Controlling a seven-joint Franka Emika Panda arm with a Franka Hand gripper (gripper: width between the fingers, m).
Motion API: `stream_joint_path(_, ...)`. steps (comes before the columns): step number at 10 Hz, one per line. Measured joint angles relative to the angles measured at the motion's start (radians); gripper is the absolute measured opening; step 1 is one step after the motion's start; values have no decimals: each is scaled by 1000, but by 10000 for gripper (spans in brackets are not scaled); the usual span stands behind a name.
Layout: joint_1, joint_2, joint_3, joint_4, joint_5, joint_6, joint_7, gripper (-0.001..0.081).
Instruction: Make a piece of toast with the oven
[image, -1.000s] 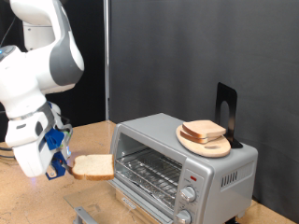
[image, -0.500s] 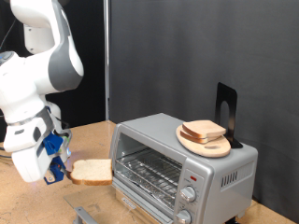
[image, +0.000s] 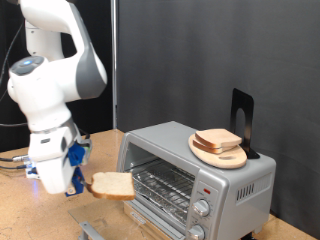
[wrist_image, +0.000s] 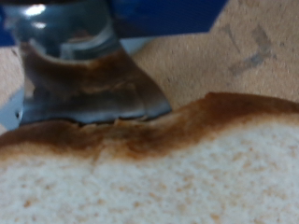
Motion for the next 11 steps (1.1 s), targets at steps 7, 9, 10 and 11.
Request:
stream_joint_path(7,49,-4,93,-51,-51,75,126,325)
stream_joint_path(9,62,-9,121,-74,-60,109,149,325)
stream_joint_path(10,71,-15,135,-91,-60,132,153,325)
stream_joint_path(11,78,-20,149,-107,-61,153,163,325)
